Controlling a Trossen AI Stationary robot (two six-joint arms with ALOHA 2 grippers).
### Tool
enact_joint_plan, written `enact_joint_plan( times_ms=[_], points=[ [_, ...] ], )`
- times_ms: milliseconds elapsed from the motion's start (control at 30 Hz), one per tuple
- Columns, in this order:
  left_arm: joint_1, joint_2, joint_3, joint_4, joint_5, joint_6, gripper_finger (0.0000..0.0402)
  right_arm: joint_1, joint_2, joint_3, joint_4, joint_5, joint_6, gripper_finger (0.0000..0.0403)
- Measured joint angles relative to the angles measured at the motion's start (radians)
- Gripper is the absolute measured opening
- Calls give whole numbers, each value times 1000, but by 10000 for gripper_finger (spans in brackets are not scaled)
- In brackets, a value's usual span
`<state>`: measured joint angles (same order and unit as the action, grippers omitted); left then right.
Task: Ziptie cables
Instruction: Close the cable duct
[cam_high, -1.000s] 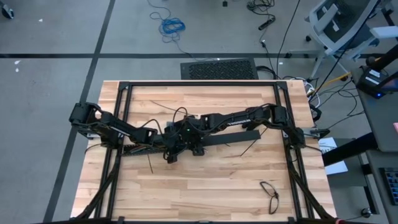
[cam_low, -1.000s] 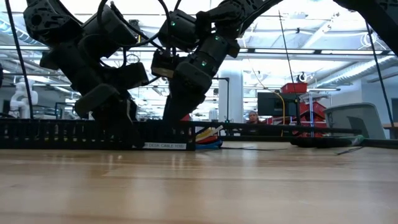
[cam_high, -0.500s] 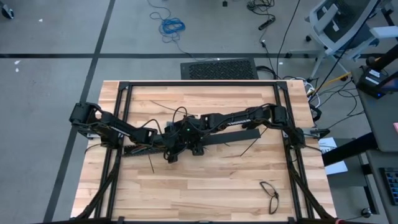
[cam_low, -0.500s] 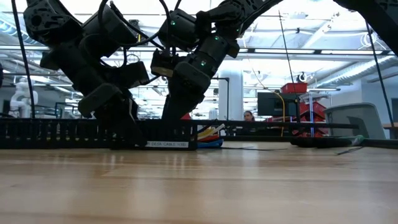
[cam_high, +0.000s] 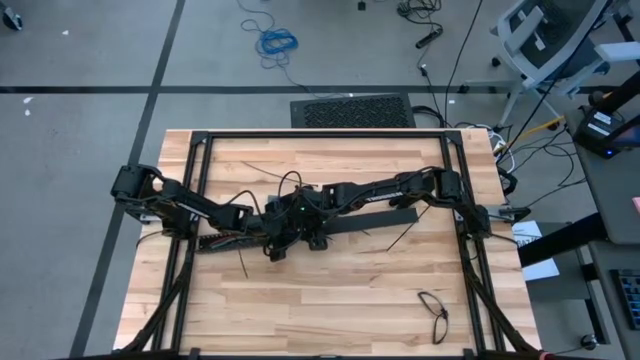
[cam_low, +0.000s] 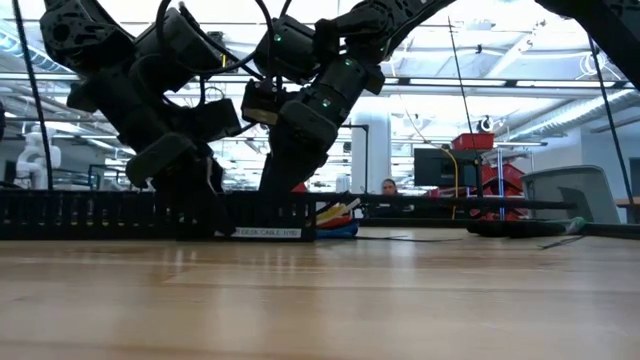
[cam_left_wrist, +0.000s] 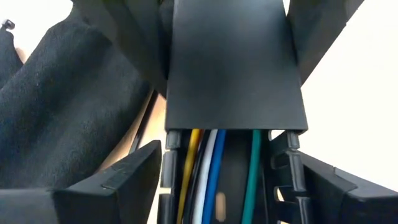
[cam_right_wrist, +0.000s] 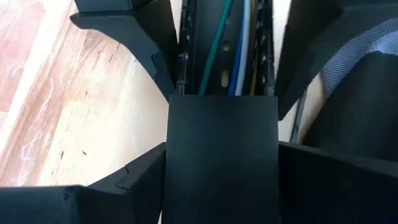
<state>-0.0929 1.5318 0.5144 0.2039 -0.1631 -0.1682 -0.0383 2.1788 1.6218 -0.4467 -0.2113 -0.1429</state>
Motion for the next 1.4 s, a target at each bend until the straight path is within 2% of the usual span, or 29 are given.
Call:
enact_joint_plan(
  times_ms=[367,567,967,1267,1400],
  points=[
    [0,-2,1,-19,-2,0,341,2,0,-1,-4,-4,0,256],
    [0,-12,15,-39,0,48,343,2,8,-1,-5,-1,0,256],
    [0,-32,24,-74,25,43,343,1,20,2,-18,-4,0,256],
    [3,-167,31,-182,-25,43,343,1,26,0,-11,11,0,256],
    [-2,-185,31,-223,-29,41,343,1,26,0,-12,10,0,256]
  ],
)
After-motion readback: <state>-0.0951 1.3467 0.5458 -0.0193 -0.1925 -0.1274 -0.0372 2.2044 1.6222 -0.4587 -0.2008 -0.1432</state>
